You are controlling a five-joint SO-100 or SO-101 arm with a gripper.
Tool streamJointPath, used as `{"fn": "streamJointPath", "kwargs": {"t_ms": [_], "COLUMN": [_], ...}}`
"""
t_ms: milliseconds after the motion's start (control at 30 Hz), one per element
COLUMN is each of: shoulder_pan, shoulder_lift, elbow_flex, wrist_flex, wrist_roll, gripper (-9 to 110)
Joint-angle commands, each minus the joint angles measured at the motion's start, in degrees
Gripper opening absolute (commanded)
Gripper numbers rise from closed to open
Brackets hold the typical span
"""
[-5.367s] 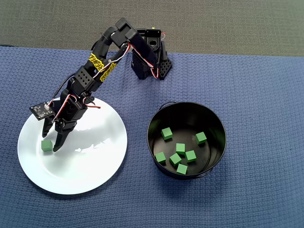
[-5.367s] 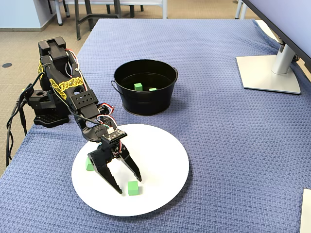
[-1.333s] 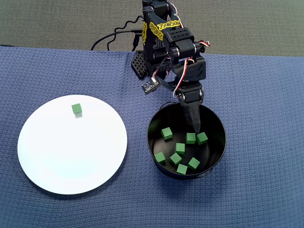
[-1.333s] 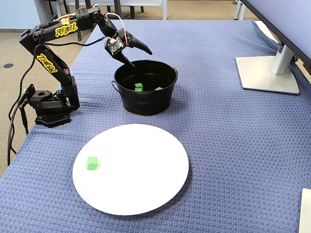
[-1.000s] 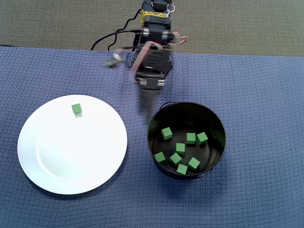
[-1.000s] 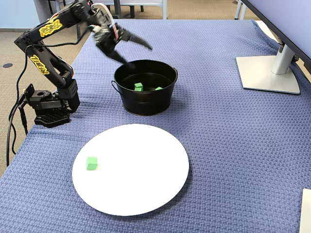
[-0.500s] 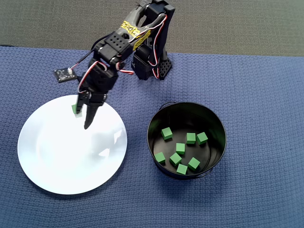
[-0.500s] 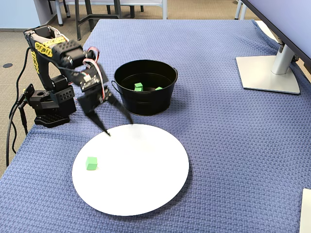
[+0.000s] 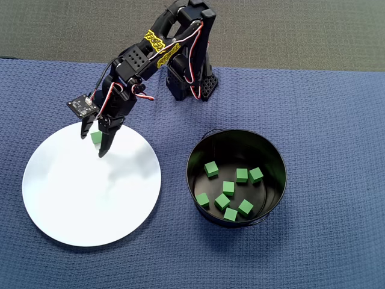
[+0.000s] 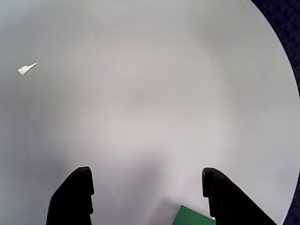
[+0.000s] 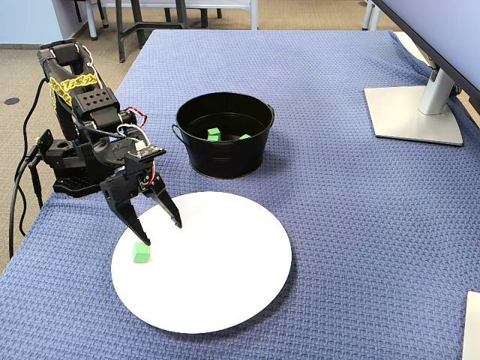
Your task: Pick up the green cubes from the white plate and place them in the black recipient
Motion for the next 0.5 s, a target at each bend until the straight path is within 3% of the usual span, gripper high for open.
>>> {"fn": "streamJointPath", "kwargs": {"t_ms": [0,467], "shoulder_pan": [0.6,-0.3], "shoulder_lift": [0.1,2.2], "elbow_flex": [0.4,8.6], "wrist_flex": [-2.4,-6.6], "wrist_roll": [-3.0,-3.8], "gripper": [22,20]}}
